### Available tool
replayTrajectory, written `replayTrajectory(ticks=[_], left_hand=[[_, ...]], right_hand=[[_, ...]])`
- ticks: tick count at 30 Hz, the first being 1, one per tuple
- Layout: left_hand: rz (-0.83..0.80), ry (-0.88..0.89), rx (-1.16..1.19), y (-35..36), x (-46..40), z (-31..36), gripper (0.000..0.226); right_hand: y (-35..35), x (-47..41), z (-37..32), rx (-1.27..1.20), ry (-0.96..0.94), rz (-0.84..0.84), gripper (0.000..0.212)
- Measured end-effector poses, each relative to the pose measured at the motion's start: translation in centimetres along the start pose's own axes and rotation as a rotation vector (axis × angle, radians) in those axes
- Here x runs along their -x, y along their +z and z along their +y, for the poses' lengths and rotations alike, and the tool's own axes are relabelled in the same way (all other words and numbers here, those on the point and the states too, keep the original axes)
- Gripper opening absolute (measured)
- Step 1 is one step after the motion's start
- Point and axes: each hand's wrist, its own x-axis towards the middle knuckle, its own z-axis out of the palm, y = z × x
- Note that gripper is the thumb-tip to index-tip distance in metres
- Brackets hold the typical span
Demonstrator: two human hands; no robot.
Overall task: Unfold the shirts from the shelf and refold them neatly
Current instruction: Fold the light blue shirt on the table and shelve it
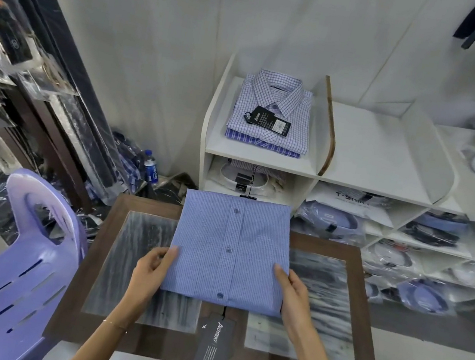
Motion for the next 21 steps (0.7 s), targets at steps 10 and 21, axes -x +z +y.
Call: replayTrajectory(ticks=[10, 21], left_hand=[[-0.194, 0.019, -0.120, -1.6, -0.2, -1.5, 0.077], [0.184, 0.127, -0.027, 2.5, -7.0, 4.7, 0.023]], right_hand=[[-0.8, 0.2, 0.1, 0.141, 0.087, 0.021, 0.039], [1.1, -5.1, -4.5, 0.199, -0.080, 0.109, 0.019]])
